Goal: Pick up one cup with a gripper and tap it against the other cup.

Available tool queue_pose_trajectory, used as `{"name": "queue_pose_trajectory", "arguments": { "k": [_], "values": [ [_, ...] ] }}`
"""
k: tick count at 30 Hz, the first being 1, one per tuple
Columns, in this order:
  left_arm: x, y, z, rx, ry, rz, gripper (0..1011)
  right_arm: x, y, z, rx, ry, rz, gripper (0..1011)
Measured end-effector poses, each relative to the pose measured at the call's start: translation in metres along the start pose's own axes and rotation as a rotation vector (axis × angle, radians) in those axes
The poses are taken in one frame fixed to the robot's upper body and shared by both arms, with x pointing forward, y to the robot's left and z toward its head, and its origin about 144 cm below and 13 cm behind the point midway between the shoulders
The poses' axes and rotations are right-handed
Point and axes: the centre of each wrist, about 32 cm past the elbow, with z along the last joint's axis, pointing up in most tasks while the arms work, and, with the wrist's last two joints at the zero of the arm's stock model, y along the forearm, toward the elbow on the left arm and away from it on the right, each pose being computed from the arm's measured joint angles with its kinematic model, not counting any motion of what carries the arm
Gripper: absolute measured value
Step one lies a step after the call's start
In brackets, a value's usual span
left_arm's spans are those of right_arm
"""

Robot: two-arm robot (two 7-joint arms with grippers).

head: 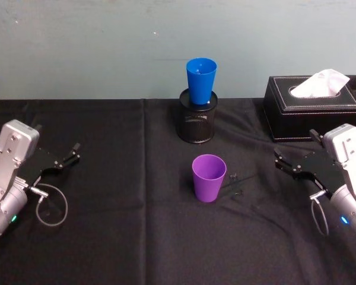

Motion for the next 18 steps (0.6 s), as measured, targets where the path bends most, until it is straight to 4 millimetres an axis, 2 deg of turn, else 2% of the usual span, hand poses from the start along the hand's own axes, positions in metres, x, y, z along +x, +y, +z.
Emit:
{"name": "queue_pose_trajectory", "arguments": {
  "k": [18],
  "values": [
    [0.0,0.0,0.0,0.0,0.0,0.0,1000,0.0,0.0,0.0,0.0,0.0,0.0,1004]
  ]
}}
